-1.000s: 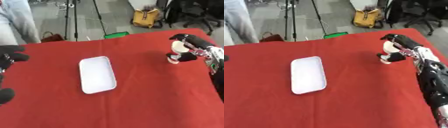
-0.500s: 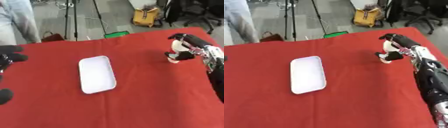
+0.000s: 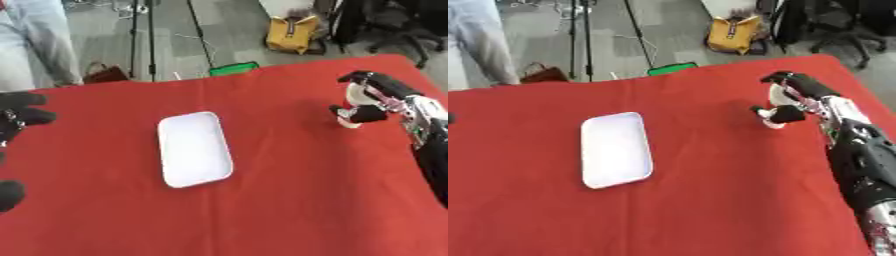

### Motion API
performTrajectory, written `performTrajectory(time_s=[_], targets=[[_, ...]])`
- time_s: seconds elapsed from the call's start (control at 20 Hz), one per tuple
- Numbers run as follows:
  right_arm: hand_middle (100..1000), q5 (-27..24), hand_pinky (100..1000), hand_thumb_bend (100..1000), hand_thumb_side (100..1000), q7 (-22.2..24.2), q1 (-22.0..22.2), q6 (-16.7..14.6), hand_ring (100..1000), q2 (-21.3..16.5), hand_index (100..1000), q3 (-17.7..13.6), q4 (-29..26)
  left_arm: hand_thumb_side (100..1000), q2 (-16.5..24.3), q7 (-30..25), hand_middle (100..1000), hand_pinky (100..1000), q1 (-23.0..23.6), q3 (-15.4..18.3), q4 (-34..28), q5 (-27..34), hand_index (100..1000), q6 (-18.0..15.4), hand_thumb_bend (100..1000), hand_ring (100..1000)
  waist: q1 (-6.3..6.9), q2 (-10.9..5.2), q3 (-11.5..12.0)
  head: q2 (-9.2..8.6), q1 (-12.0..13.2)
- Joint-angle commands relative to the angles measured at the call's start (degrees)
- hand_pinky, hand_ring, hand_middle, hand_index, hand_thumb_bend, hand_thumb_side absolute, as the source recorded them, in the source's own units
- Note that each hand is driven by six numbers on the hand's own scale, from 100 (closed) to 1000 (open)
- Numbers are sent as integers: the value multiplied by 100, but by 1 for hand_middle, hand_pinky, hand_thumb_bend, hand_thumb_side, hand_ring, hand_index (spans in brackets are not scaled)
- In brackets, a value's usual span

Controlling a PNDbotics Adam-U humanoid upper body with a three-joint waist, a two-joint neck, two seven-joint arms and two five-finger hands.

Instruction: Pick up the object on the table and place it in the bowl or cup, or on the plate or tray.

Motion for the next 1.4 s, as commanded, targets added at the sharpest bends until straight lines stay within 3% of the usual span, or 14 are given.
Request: performTrajectory(time_s=[0.05, 0.45, 0.5, 0.55, 0.6, 0.65, 0.8, 0.9, 1.15, 1.2, 1.25, 1.35, 1.4], targets=[[849, -21, 929, 398, 620, -47, -140, 41, 873, -166, 916, -6, -47, 609, 110, -10, 723, 752, -68, 3, -122, -21, 794, -10, 948, 686, -12, -73, 5, -52, -7], [848, -8, 918, 380, 619, -136, -142, 124, 869, -176, 916, -20, -61, 610, 112, -5, 724, 752, -71, 7, -122, -15, 794, -9, 945, 687, -14, -85, 7, -65, -2], [841, -17, 883, 371, 616, -139, -144, 121, 859, -173, 909, -21, -67, 610, 112, -6, 724, 752, -73, 6, -122, -12, 794, -9, 944, 687, -15, -86, 5, -66, -4], [821, -28, 792, 357, 603, -136, -145, 118, 818, -172, 893, -21, -70, 610, 112, -7, 724, 752, -75, 5, -122, -10, 794, -9, 943, 687, -15, -87, 4, -67, -5], [817, -38, 773, 353, 599, -126, -145, 112, 810, -171, 890, -17, -66, 610, 112, -7, 724, 752, -76, 5, -122, -8, 794, -9, 943, 688, -16, -87, 3, -68, -6], [788, -49, 652, 341, 541, -115, -145, 109, 759, -172, 878, -14, -62, 611, 112, -8, 724, 752, -77, 5, -122, -6, 794, -10, 943, 688, -16, -87, 2, -68, -6], [772, -85, 570, 282, 498, -49, -141, 141, 726, -174, 860, -4, -31, 612, 112, -12, 724, 752, -73, 5, -122, -7, 794, -7, 941, 688, -15, -87, 4, -64, -6], [742, -112, 463, 235, 418, -14, -140, 172, 674, -173, 837, 0, -21, 612, 111, -13, 725, 752, -74, 6, -122, -6, 794, -7, 941, 688, -15, -86, 4, -66, -4], [711, -152, 428, 237, 403, 40, -140, 216, 646, -164, 815, 16, -25, 612, 109, -16, 725, 751, -77, 5, -122, -2, 794, -6, 944, 689, -17, -87, 4, -66, -8], [711, -150, 438, 249, 416, 46, -140, 212, 650, -164, 815, 19, -28, 612, 110, -17, 725, 751, -77, 6, -122, -1, 794, -6, 943, 689, -17, -87, 4, -66, -7], [717, -148, 502, 279, 456, 49, -140, 208, 678, -164, 821, 20, -31, 613, 110, -18, 725, 751, -77, 6, -122, -1, 795, -6, 944, 689, -17, -86, 3, -67, -7], [716, -133, 494, 274, 453, 63, -138, 186, 675, -162, 820, 26, -40, 613, 110, -20, 725, 751, -75, 7, -122, -1, 795, -5, 944, 689, -17, -85, 1, -64, -10], [710, -124, 399, 237, 418, 76, -133, 182, 633, -162, 814, 28, -34, 614, 109, -20, 725, 751, -74, 7, -122, 0, 794, -4, 943, 689, -17, -84, 1, -65, -10]])
